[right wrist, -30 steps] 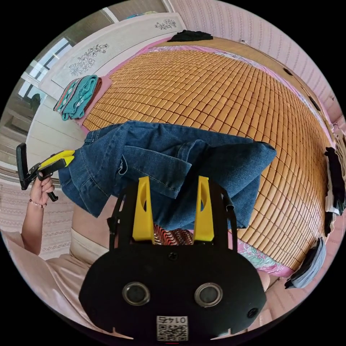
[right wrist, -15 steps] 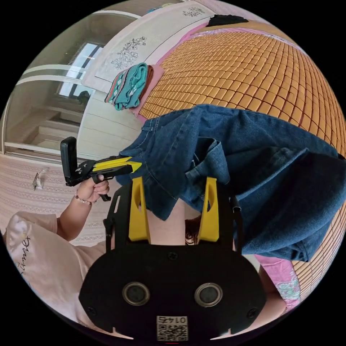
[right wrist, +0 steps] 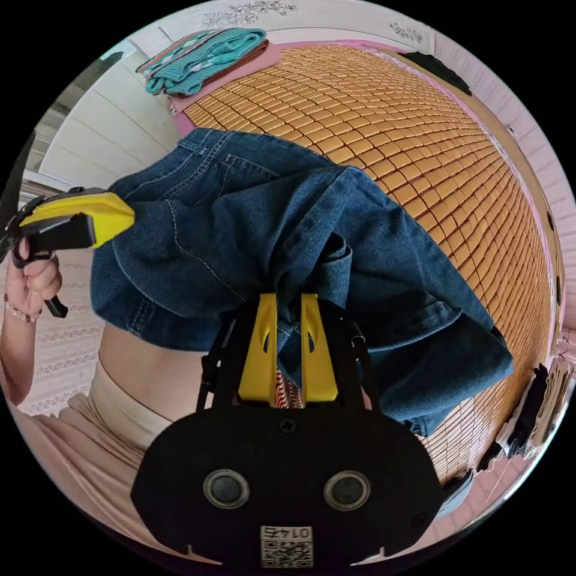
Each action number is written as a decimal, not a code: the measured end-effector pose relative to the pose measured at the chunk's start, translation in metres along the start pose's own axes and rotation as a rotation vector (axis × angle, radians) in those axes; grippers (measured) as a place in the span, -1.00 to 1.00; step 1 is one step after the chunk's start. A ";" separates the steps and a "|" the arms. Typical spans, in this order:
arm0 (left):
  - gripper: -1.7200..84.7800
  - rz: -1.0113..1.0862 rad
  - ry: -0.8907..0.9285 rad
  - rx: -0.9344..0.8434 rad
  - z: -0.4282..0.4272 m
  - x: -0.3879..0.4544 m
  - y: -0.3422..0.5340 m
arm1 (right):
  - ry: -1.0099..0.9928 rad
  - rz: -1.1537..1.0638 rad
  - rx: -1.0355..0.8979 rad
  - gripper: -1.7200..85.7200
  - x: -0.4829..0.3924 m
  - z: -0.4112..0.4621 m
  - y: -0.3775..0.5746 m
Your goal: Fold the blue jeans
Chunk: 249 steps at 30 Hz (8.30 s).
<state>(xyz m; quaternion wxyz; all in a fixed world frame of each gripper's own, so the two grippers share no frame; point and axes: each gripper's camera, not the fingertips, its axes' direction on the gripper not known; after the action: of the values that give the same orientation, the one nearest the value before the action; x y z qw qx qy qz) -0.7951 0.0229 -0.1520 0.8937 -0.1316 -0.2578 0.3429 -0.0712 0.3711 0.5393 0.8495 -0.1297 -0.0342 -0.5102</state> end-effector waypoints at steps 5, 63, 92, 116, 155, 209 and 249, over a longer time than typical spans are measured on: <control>-0.72 -0.136 -0.330 0.010 -0.009 -0.060 -0.035 | -0.168 0.084 0.172 -0.87 0.031 -0.047 0.059; -0.84 -0.119 -0.664 -0.137 0.060 0.009 -0.256 | 0.389 0.993 0.398 -0.97 0.349 -0.198 0.449; -0.84 0.008 -0.818 -0.288 0.104 0.124 -0.392 | 0.516 0.878 0.019 -0.97 0.570 -0.125 0.266; -0.81 0.668 -0.262 -0.337 0.207 0.443 -0.241 | 0.192 1.074 0.342 -0.90 0.369 -0.121 0.504; -0.96 1.169 -0.161 -0.333 0.289 0.646 -0.229 | 0.313 0.800 0.776 -0.97 0.137 -0.220 0.674; -0.69 -0.413 -0.329 0.327 0.032 -0.074 0.057 | 0.244 -0.278 0.275 -0.81 0.084 -0.055 -0.116; -0.74 -0.419 -0.026 0.397 0.062 -0.284 0.093 | 0.524 0.326 0.602 -0.97 0.161 -0.119 0.160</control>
<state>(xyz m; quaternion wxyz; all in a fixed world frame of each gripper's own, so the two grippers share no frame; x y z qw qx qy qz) -1.0597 -0.0984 -0.2436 0.9499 0.1065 -0.2187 0.1964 0.1372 0.2739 0.4251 0.8990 0.2543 0.0562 -0.3520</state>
